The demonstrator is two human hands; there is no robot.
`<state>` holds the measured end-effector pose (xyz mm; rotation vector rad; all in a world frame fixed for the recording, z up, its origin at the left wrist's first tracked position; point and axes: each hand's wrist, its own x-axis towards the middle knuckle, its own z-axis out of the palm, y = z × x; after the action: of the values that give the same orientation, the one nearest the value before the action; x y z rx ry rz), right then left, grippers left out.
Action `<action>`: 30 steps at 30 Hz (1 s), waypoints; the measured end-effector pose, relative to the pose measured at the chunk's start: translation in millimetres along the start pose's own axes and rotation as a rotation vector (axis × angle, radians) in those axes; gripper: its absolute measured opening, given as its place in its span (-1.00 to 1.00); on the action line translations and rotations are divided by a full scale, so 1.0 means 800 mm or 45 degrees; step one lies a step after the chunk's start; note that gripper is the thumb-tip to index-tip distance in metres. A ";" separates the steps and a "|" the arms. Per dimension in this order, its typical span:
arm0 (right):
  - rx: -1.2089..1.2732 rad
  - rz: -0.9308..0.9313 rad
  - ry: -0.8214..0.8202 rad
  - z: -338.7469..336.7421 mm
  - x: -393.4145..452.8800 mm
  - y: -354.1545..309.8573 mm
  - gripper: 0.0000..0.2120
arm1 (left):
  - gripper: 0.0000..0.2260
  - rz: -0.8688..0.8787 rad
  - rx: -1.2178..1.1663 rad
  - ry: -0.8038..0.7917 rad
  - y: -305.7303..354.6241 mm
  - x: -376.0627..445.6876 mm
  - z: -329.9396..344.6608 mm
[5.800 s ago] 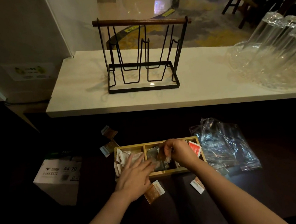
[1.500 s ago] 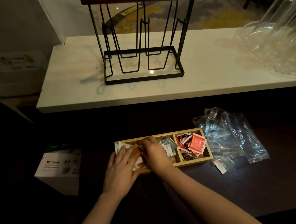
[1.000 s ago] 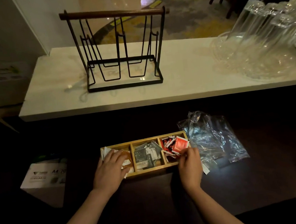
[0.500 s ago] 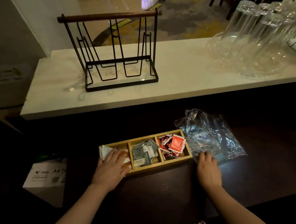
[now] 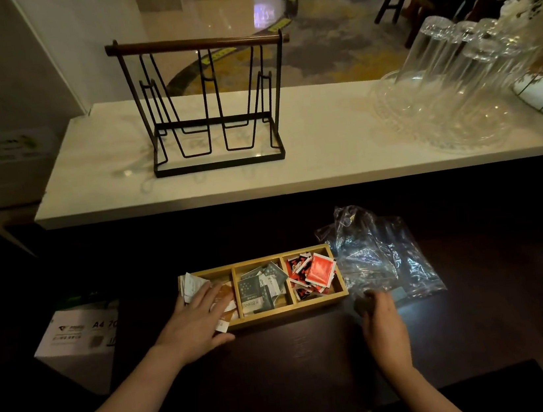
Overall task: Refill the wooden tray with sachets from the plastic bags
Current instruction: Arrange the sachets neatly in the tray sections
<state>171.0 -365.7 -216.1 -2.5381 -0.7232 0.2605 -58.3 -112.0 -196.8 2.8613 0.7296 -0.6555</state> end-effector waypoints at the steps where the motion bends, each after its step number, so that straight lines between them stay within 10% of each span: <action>1: 0.006 0.002 0.033 -0.003 -0.002 -0.007 -0.75 | -0.33 0.002 0.007 0.019 -0.001 0.000 0.002; 20: -0.208 -0.952 -0.203 0.084 0.018 -0.151 -0.70 | -0.39 -0.196 0.009 0.091 0.001 0.016 0.024; 30: -0.223 -0.920 -0.131 0.061 0.014 -0.133 -0.74 | -0.41 -0.242 -0.089 0.209 0.006 0.014 0.022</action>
<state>118.2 -261.2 -205.3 -2.2390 -1.6918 0.0771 -54.2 -115.4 -217.7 2.8286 1.0372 -0.4093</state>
